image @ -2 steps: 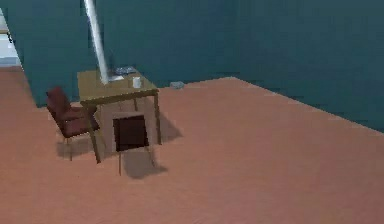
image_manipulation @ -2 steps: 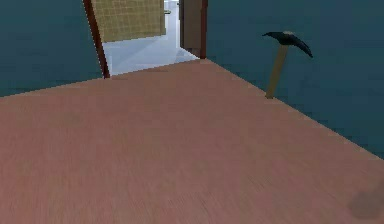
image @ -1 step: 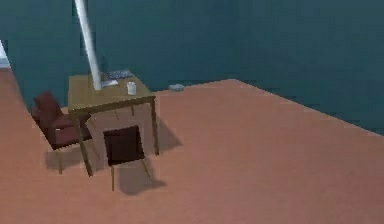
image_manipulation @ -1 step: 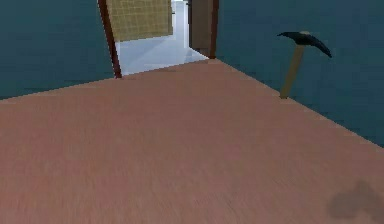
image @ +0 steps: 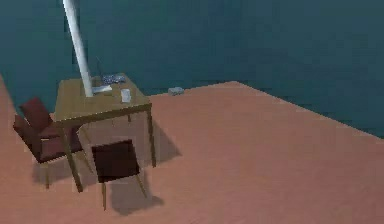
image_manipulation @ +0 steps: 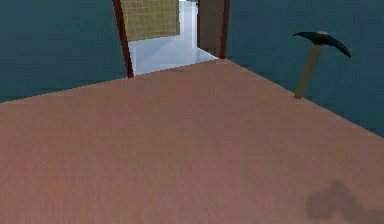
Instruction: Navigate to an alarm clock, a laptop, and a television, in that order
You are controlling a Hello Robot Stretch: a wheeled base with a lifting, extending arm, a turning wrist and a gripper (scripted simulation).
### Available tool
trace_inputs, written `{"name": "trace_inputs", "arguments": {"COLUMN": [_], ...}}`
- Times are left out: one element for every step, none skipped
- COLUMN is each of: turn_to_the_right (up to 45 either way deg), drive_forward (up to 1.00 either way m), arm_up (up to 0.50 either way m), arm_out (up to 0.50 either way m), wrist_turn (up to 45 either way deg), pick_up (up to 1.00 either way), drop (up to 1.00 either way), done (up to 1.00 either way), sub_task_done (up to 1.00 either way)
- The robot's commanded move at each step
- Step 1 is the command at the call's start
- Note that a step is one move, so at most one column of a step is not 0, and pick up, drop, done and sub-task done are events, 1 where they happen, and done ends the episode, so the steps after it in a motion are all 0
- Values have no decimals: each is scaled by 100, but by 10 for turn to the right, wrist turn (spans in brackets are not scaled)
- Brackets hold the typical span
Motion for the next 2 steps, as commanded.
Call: {"name": "trace_inputs", "arguments": {"turn_to_the_right": [60, 0], "drive_forward": [0, 100], "arm_up": [0, 0], "arm_out": [0, 0], "wrist_turn": [0, 0], "pick_up": [0, 0], "drop": [0, 0], "done": [0, 0], "sub_task_done": [0, 0]}}
